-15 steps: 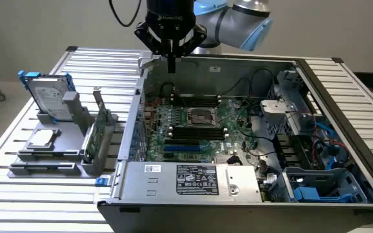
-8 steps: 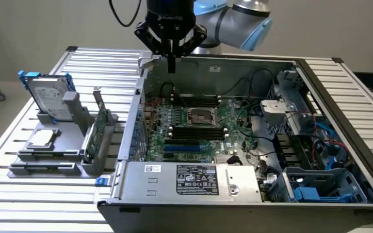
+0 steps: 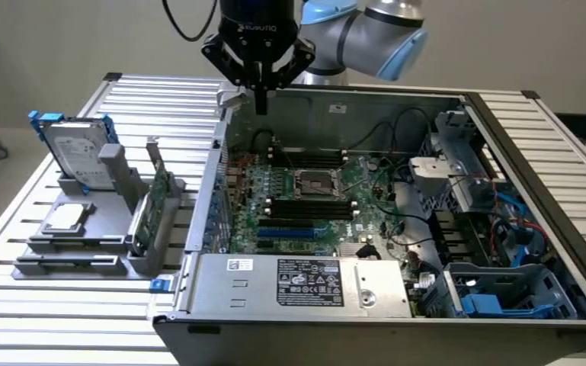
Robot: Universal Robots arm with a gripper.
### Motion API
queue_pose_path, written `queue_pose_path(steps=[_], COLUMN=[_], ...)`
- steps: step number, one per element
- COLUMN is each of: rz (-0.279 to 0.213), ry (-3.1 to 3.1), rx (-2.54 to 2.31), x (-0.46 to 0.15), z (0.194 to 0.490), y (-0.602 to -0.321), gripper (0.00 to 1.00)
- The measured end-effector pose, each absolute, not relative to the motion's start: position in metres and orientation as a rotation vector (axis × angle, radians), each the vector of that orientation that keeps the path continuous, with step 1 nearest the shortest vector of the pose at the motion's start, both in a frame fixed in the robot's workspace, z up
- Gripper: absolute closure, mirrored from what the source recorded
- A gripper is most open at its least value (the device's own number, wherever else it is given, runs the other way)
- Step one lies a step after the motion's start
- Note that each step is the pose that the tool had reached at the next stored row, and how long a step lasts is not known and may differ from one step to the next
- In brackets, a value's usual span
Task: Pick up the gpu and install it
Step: 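Reach for the gpu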
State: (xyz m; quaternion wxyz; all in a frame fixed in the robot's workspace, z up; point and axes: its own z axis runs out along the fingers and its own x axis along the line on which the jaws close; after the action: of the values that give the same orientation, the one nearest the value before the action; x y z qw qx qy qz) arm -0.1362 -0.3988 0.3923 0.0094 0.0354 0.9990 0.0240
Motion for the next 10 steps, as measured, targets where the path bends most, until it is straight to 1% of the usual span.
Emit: queue_pose_path(steps=[10], rz=[0.075], ry=[3.120], rx=[0.111], x=[-0.181], z=[0.391], y=[-0.399], gripper=[0.89])
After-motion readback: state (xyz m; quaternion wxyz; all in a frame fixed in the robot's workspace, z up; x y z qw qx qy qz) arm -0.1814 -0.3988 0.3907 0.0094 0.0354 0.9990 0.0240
